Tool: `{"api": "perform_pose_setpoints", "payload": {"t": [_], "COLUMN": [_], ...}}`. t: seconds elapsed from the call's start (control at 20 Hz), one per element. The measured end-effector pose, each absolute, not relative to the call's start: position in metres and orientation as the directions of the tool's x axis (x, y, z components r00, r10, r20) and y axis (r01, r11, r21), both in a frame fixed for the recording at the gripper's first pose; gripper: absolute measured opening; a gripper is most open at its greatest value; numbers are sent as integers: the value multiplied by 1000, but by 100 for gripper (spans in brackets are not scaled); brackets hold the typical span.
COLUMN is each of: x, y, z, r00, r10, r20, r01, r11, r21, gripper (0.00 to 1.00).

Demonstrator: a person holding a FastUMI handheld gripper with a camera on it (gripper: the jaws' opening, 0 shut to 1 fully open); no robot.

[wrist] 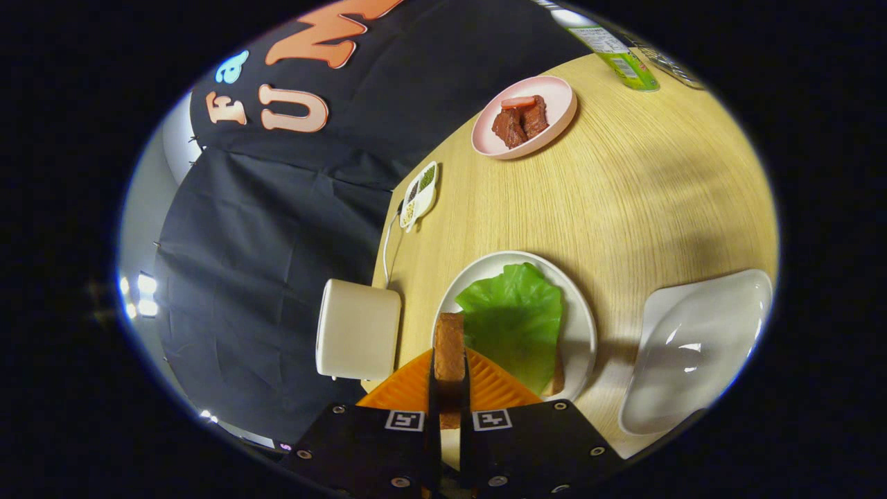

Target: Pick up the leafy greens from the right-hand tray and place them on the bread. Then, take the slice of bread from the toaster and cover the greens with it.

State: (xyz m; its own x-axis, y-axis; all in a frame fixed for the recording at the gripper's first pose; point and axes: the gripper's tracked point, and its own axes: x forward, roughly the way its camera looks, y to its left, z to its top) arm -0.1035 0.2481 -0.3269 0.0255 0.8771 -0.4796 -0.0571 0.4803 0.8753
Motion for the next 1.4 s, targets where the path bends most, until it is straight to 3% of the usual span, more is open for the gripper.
{"api": "perform_pose_setpoints", "payload": {"t": [0.35, 0.45, 0.5, 0.7, 1.2, 1.4], "x": [-96, -95, -94, -76, -24, -19], "y": [239, 233, 226, 210, 163, 162], "z": [-347, -357, -359, -338, -203, -132], "r00": [62, 86, 100, 199, 547, 652], "r10": [825, 782, 760, 730, 602, 564], "r20": [-561, -617, -642, -654, -582, -507], "r01": [-100, -134, -154, -187, -375, -429], "r11": [565, 623, 649, 683, 798, 826], "r21": [819, 771, 745, 706, 472, 367], "gripper": [13, 20, 32, 62, 96, 98]}}
